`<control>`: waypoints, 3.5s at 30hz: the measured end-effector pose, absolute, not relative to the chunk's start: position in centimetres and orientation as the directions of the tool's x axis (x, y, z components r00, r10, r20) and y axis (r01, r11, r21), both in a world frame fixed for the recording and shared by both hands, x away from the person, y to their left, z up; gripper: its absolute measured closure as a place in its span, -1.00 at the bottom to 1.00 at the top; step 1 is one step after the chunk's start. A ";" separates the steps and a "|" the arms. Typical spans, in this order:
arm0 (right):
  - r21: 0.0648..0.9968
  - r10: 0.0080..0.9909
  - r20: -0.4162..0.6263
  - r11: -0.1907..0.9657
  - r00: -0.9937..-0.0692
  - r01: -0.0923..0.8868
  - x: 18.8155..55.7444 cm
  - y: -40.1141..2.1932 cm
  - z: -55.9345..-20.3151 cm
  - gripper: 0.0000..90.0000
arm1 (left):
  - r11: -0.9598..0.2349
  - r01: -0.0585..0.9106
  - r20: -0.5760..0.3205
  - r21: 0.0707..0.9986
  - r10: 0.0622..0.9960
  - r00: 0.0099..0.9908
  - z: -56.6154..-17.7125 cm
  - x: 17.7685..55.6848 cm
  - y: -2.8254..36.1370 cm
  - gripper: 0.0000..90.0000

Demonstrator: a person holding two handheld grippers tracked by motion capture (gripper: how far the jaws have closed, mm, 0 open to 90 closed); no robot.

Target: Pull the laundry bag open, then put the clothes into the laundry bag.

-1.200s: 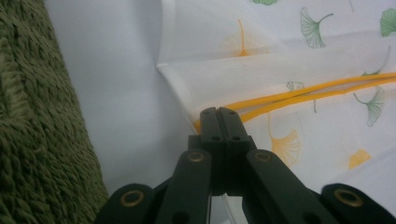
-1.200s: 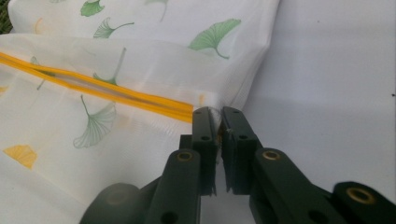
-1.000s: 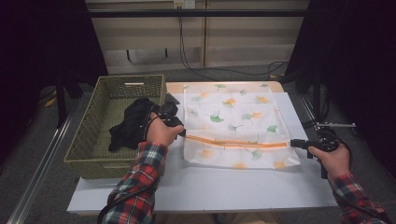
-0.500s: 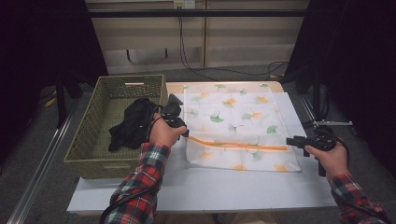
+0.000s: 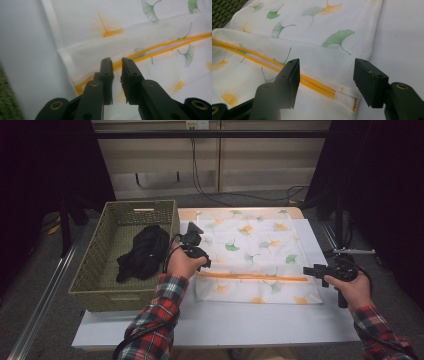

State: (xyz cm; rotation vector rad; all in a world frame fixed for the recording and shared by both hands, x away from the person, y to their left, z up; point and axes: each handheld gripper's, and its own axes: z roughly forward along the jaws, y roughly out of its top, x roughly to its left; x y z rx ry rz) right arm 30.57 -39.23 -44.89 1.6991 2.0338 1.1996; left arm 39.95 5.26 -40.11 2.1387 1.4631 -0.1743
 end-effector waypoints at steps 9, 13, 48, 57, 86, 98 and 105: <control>0.708 0.894 0.308 0.013 -0.326 0.706 30.7 -38.7 -44.9 -0.30 | -0.276 0.844 -0.369 0.460 0.805 0.465 -40.9 39.6 4.5 -0.08; 0.710 0.893 0.303 0.022 -0.334 0.704 30.8 -38.3 -44.8 -0.35 | -0.287 0.826 -0.354 0.486 0.799 0.486 -41.0 39.4 4.3 -0.26; 0.715 0.859 0.194 0.207 -0.474 0.668 31.7 -32.5 -44.6 -0.67 | -0.279 0.767 -0.342 0.578 0.771 0.538 -43.5 37.6 4.2 -0.95; 0.709 0.844 0.195 0.231 -0.500 0.666 32.3 -31.1 -44.8 -0.67 | -0.277 0.772 -0.350 0.572 0.769 0.535 -43.4 37.4 4.3 -0.96; 0.687 0.794 0.174 0.326 -0.583 0.649 34.8 -26.5 -46.4 -0.58 | -0.292 0.782 -0.378 0.550 0.748 0.545 -43.8 37.6 5.0 -0.96; 0.675 0.777 0.141 0.378 -0.614 0.633 35.3 -25.7 -47.1 -0.43 | -0.301 0.785 -0.374 0.542 0.750 0.546 -44.0 37.6 5.0 -0.95; 0.674 0.776 0.123 0.393 -0.619 0.625 35.6 -25.4 -47.5 -0.36 | -0.302 0.784 -0.373 0.542 0.750 0.547 -44.1 37.6 5.0 -0.96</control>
